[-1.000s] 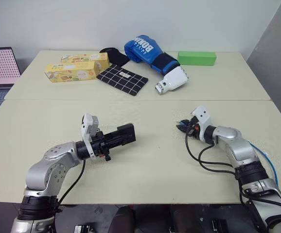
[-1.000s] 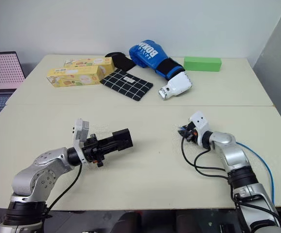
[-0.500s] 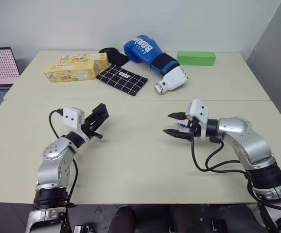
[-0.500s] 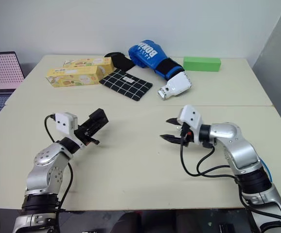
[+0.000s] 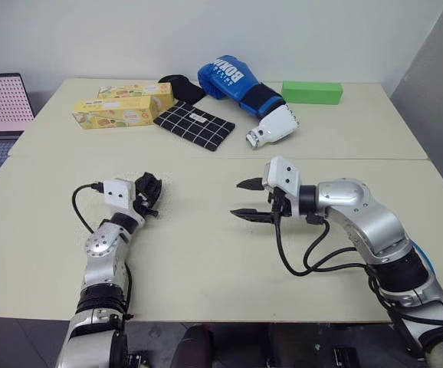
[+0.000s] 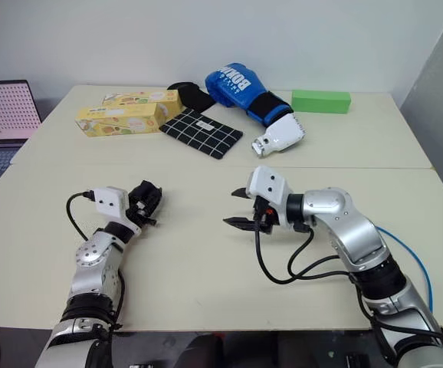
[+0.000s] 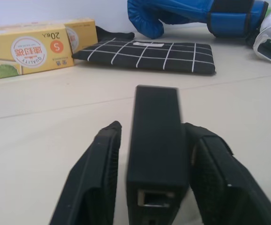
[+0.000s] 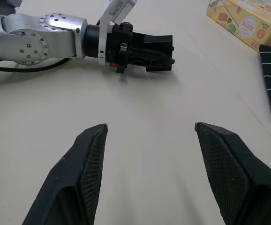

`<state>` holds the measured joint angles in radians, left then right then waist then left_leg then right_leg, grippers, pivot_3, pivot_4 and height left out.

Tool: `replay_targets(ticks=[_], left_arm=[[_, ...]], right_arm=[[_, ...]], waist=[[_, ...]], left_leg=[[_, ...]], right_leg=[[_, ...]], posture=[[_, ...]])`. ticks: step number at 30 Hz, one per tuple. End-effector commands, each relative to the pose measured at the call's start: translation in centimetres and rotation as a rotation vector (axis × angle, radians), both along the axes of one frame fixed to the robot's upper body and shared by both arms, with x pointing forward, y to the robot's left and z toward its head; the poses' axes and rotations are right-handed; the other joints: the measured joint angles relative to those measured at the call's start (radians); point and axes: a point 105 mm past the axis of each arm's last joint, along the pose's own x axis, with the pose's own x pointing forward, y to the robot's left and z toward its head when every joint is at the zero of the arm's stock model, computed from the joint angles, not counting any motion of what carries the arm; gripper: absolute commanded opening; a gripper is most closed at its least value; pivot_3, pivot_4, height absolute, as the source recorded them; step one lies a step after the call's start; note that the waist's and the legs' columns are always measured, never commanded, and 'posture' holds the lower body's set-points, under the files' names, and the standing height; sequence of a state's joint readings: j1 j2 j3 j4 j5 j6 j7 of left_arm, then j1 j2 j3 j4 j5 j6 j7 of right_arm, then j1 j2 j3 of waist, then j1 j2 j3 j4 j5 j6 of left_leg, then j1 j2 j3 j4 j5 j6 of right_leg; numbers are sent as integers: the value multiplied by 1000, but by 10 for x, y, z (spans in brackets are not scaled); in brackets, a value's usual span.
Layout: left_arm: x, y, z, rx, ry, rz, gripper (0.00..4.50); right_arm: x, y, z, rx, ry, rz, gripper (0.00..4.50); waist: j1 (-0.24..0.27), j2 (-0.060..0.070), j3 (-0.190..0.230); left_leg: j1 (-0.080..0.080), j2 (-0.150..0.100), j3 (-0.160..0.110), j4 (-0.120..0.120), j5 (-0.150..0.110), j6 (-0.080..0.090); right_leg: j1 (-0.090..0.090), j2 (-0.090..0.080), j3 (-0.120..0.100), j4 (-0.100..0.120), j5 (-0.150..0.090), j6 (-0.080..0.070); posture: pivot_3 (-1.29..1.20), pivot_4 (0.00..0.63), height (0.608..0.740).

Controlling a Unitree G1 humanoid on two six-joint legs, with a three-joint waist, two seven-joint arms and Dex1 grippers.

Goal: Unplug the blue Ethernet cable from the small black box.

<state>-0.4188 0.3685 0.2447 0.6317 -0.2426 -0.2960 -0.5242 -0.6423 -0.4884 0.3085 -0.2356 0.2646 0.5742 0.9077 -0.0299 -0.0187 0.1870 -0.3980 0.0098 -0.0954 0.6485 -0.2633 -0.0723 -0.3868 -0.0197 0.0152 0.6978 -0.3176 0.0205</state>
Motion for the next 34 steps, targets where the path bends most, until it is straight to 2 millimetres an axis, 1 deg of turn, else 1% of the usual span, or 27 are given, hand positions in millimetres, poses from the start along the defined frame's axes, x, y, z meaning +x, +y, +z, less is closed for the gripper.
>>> replay_targets(ticks=[1, 7, 9, 11, 14, 17, 19, 23, 26, 27, 31, 34], left_arm=[[-2, 4, 5, -34, -33, 9, 3002], [-13, 6, 2, -35, -8, 1, 4192], [-20, 9, 2, -7, 7, 4, 4465], [-30, 14, 2, 28, 51, 8, 4465], [-47, 15, 14, 98, 72, -15, 4465], [-68, 18, 29, 162, 118, -59, 4465], [-76, 21, 37, 226, 138, -68, 4465], [-85, 23, 52, 265, 170, -100, 4465], [-92, 24, 73, 286, 173, -158, 4465], [-94, 24, 77, 287, 174, -173, 4465], [-100, 25, 84, 294, 200, -227, 4465], [-102, 26, 88, 284, 222, -279, 4465]], right_arm=[[-2, 1, 10, 16, -32, 2, 3173], [-4, 0, 11, 24, -25, -7, 3173], [-5, 0, 11, 29, -18, -15, 3173], [-5, -3, 8, 27, -8, -35, 3173], [-6, -12, 5, 32, 14, -72, 3173], [-9, -31, 3, 49, 50, -120, 3173], [-8, -45, 4, 38, 29, -147, 3173], [-11, -65, 4, -2, 27, -164, 3173], [-4, -97, 7, -58, 39, -226, 3173], [-3, -104, 7, -70, 48, -238, 3173], [-2, -130, 4, -123, 90, -276, 3173], [2, -144, 6, -146, 98, -308, 3173]], waist=[[0, 0, 0], [-3, 0, 0], [-3, 0, 0], [-5, 0, 0], [-5, 0, 0], [-3, 0, 0], [0, 0, 0], [3, 0, 0], [2, 0, 0], [2, 0, 0], [0, 0, 0], [-1, 0, 0]], left_leg=[[0, 0, 0, 0, 0, 0], [0, 1, 0, 0, 0, 0], [0, 1, 0, 0, 0, 0], [0, 1, 0, 0, 0, 0], [0, 2, -1, -1, 0, 0], [0, 3, -2, -1, 0, 0], [0, 3, -2, -1, 0, 0], [2, 2, -1, -1, 0, 1], [2, 2, -1, -1, 0, 1], [2, 2, -1, -2, 0, 1], [4, 2, 1, -3, 0, 1], [4, 2, 2, -3, 0, 1]], right_leg=[[0, 0, 0, 0, 0, 0], [0, 0, 1, 0, 0, 0], [0, 0, 0, 0, 0, 0], [0, 0, 1, 0, 0, 0], [0, -1, 1, 0, 0, 0], [0, -1, 1, 0, 0, 0], [0, -1, 1, 0, 0, 0], [2, 0, 1, 0, 0, 0], [3, 1, 1, 0, 0, 0], [3, 1, 1, 0, 0, 0], [3, 1, 2, 0, 0, 0], [2, 1, 2, -1, 0, 0]], posture=[[0, 150, 740], [0, 150, 740], [0, 150, 740], [0, 150, 740], [0, 150, 740], [0, 150, 740], [0, 150, 740], [0, 150, 740], [0, 150, 740], [0, 150, 740], [0, 150, 740], [0, 150, 740]])
